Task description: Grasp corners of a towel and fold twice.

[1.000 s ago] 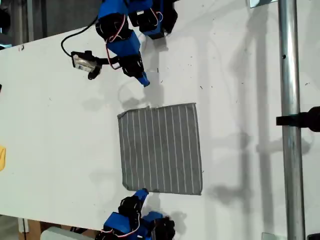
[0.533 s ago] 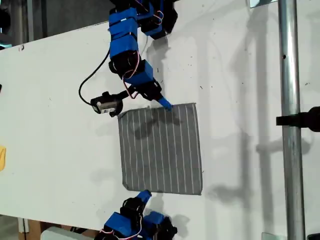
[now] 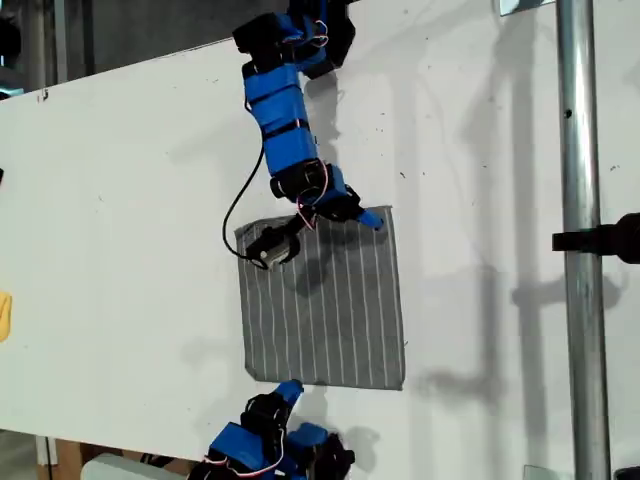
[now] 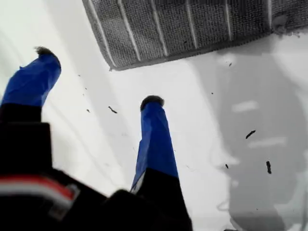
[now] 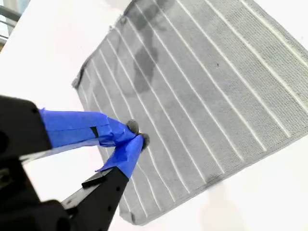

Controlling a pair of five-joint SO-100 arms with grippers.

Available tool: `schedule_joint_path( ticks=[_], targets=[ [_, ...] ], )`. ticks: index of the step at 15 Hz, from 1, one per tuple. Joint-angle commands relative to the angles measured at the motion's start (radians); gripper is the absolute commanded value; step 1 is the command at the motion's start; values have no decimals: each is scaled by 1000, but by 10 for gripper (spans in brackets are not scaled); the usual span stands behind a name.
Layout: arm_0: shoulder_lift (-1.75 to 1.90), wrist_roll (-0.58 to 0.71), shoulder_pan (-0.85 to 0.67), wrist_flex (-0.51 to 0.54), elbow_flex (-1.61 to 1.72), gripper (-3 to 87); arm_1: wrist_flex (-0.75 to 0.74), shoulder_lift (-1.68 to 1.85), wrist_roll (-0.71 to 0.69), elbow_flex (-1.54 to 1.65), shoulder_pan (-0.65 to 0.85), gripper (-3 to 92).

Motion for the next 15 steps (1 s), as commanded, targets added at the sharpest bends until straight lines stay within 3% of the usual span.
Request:
schedule_joint_path(
  ticks=[1, 7, 8, 9, 10, 15],
  targets=[
    [0, -9, 14, 3, -8, -29, -46, -46, -15, -72, -6, 353],
    [5, -21, 17, 2, 23, -29, -110, -308, -17, -184, -9, 305],
    [5, -23, 17, 0, 28, -29, -120, -321, -14, -184, -9, 269],
    [5, -25, 17, -2, 31, -29, -120, -319, -6, -184, -8, 79],
    [5, -25, 17, -3, 32, -29, -121, -313, -3, -184, -6, 25],
    [-69, -25, 51, 3, -29, -29, -123, -295, -12, -183, -8, -3]
  ],
)
